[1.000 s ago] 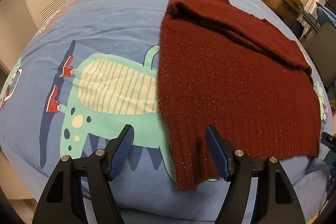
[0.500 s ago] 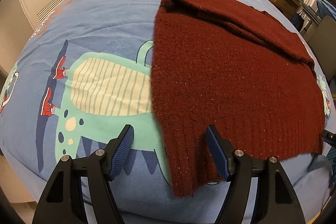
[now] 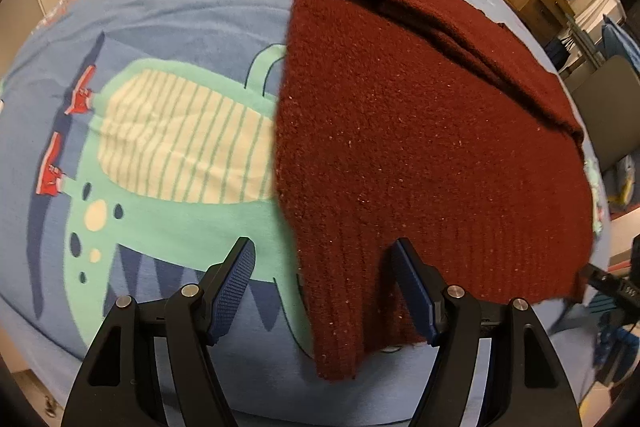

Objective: Fold small clothes
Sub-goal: 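Move both grippers to the sweater hem and grasp the ribbed hem, then lift the hem with both grippers and fold it over toward the collar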

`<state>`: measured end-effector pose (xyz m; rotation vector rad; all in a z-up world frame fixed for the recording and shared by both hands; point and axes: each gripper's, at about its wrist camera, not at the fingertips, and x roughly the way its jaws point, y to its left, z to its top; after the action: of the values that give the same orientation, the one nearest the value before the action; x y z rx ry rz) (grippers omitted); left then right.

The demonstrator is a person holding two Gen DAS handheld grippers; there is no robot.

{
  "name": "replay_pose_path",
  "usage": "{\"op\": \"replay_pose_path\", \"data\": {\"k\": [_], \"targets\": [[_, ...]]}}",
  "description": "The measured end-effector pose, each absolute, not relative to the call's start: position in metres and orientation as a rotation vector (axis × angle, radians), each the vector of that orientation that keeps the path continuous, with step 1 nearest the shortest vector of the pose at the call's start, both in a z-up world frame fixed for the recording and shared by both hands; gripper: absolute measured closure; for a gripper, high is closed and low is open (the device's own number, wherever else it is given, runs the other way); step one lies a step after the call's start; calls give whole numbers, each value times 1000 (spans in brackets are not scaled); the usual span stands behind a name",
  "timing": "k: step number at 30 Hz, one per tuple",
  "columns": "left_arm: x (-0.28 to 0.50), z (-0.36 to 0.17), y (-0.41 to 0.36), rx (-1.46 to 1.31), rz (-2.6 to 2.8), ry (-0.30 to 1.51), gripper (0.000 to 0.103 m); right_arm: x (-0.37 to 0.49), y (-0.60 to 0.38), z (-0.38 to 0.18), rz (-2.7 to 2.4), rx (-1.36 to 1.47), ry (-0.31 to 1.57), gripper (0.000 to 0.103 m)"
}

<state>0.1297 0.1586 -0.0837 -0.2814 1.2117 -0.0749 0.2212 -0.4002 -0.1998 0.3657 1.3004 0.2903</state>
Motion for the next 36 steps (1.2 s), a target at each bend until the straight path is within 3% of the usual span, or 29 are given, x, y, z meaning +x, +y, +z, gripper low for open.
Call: {"op": "replay_pose_path", "data": {"k": [15,20,25,29,30,32,33,34,36], "targets": [[136,-85,161,-537,-247,1203,40,227,-377,-201,468,398,1316,19],[136,-87,156,-591,-296,1213,55,228,-388,-205,495,506,1303,25],[139,-88,153,-641,-316,1222,61,230,-401,-212,503,632,1294,36],[144,-88,153,-653,-307,1229,71,232,-409,-218,512,704,1295,37],[145,-88,153,-653,-301,1229,72,232,-410,-219,513,720,1295,39],[139,-88,157,-659,-294,1228,79,231,-412,-220,512,732,1296,56],[137,-88,158,-665,-289,1228,82,230,-413,-221,511,738,1300,72],[134,-88,161,-668,-286,1230,86,228,-415,-222,515,743,1307,81],[131,-87,163,-663,-277,1233,90,227,-411,-221,521,722,1318,83]]}}
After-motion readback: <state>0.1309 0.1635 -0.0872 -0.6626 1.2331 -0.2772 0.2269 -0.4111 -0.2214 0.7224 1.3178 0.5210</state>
